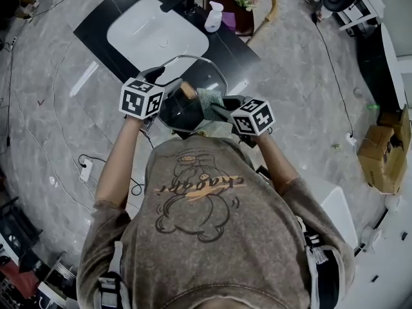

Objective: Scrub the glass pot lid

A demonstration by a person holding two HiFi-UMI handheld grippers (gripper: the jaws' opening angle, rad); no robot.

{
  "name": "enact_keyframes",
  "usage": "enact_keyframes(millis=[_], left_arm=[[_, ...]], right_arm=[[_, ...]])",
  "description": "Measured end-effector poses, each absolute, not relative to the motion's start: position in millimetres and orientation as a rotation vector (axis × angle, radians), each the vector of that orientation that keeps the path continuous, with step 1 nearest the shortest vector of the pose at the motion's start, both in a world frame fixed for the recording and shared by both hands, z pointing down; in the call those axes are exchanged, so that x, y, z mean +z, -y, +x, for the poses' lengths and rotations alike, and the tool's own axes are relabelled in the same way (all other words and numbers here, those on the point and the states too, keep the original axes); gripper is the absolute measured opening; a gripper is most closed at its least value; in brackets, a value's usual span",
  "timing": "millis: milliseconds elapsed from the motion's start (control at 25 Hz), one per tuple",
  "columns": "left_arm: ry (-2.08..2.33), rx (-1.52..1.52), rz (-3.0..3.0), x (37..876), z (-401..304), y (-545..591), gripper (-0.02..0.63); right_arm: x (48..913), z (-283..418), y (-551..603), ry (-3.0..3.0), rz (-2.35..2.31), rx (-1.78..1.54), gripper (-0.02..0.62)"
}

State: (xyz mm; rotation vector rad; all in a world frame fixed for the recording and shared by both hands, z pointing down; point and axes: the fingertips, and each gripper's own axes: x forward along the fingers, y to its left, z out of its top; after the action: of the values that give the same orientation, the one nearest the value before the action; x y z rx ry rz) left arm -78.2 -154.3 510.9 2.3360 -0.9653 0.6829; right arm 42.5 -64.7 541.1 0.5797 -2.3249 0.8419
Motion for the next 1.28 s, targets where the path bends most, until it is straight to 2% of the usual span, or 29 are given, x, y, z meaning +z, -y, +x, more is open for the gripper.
enact_keyframes(millis=[280, 600, 640, 720, 800, 960, 1280], left_arm=[[0.984, 0.62, 2.369, 482.2, -88.8, 138.9, 0.281], [1.196, 0.418, 2.463, 445.4, -97.7, 145.4, 0.274], [1.235, 0.4, 2.478, 442.6, -97.8, 145.1, 0.233], [1.316, 0.363, 2.505, 436.7, -98.3, 143.4, 0.102], [1.378, 0.305, 2.517, 431.3, -98.6, 141.5, 0.043], [1.475, 0.207, 2.514, 426.5, -104.3, 138.7, 0.011], [1.572, 0.152, 2.475, 442.2, -112.3, 131.4, 0.009]], right_arm=[[491.9, 105.6, 98.2, 2.394, 0.936, 0.832, 0.087], [451.6, 113.1, 118.8, 2.531, 1.268, 0.602, 0.089], [449.8, 111.7, 120.1, 2.543, 1.295, 0.564, 0.089], [447.3, 107.7, 121.1, 2.563, 1.337, 0.487, 0.089], [444.6, 103.1, 120.9, 2.58, 1.37, 0.43, 0.089], [439.3, 93.8, 120.4, 2.623, 1.422, 0.361, 0.089], [446.6, 83.6, 123.6, 2.663, 1.441, 0.306, 0.089]])
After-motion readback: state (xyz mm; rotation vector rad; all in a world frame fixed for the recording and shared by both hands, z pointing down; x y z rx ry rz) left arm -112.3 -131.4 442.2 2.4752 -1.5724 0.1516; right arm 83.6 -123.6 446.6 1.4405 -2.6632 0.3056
